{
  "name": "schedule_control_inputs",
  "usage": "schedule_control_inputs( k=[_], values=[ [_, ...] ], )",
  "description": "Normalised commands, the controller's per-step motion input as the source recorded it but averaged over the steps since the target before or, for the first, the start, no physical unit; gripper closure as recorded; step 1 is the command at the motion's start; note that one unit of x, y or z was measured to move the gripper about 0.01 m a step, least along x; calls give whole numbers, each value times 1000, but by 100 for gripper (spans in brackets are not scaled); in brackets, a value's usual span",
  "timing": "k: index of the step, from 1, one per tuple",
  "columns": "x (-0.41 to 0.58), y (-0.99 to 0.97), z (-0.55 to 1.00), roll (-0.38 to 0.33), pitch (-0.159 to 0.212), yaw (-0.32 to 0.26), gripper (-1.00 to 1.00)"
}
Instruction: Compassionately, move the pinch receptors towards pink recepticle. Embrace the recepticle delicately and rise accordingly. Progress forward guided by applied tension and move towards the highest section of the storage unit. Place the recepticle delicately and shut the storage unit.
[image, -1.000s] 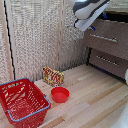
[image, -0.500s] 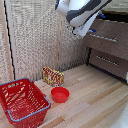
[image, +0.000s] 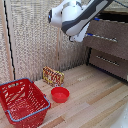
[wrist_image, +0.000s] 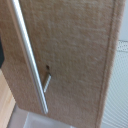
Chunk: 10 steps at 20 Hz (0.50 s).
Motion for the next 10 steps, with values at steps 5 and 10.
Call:
schedule_control_inputs(
  k=[5,10],
  values=[
    [-300,-399,-42,-127,-71,147,-100],
    [-538,-513,42,-50,-106,93,-100]
  ],
)
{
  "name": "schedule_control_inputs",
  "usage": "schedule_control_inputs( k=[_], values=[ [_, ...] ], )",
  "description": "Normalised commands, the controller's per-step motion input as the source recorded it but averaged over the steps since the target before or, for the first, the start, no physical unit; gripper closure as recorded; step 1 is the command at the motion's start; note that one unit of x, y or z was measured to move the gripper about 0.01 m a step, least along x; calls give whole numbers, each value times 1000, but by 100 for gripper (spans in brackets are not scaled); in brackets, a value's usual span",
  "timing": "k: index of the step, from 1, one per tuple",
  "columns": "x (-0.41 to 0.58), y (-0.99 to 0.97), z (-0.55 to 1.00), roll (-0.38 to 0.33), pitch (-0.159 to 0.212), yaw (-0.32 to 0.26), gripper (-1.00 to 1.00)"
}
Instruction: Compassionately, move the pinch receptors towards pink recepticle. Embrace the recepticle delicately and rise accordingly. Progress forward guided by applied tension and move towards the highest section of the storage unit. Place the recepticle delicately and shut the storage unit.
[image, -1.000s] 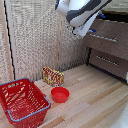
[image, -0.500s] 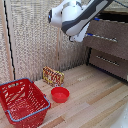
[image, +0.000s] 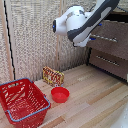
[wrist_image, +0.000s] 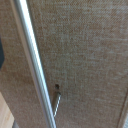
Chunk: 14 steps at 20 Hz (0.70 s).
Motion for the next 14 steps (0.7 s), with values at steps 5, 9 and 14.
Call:
schedule_control_inputs(
  k=[5,9,14],
  values=[
    [-335,-545,3,-3,-126,92,100],
    [-197,-356,-4,0,-117,60,100],
    [-223,-232,0,0,-134,-28,100]
  ],
)
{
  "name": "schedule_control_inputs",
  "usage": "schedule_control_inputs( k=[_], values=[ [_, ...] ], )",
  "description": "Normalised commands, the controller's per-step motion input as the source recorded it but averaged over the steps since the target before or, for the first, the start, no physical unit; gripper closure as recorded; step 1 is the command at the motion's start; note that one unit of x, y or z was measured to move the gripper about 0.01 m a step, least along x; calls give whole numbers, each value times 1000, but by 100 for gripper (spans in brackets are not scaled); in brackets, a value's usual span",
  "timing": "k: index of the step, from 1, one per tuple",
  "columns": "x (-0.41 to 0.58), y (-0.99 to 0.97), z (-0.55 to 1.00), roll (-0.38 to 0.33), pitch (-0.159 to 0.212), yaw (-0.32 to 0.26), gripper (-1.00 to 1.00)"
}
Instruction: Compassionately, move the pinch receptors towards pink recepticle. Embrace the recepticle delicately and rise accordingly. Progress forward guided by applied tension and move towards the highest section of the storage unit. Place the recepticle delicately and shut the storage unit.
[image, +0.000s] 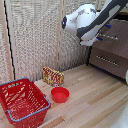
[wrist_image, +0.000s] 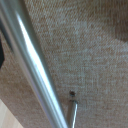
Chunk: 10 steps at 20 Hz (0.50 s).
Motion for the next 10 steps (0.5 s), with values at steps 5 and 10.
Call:
schedule_control_inputs(
  k=[5,10],
  values=[
    [-157,-178,0,-9,-8,-59,100],
    [-123,-93,0,-46,0,-46,100]
  ],
)
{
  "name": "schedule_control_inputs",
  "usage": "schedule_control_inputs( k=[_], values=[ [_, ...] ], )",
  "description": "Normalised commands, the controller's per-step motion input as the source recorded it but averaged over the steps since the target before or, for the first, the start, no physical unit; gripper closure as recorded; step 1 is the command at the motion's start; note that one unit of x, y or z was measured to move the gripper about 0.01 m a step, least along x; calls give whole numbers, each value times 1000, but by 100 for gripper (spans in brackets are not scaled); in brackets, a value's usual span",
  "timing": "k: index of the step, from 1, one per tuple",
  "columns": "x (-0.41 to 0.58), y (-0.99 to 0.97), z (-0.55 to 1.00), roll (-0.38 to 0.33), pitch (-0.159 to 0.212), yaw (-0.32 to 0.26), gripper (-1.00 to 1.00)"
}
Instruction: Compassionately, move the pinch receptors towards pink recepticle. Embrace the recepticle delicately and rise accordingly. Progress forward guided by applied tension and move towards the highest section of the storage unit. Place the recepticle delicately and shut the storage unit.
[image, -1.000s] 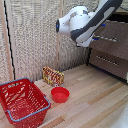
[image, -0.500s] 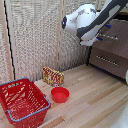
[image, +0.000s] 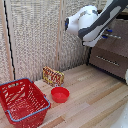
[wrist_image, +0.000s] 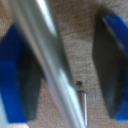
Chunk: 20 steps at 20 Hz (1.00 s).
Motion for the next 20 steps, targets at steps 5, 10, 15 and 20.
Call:
schedule_control_inputs(
  k=[5,10,15,20],
  values=[
    [-19,-278,154,-91,13,-40,100],
    [-76,-553,286,-43,5,0,100],
    [-175,-695,329,-30,5,0,100],
    [-220,-645,316,-42,21,35,100]
  ],
)
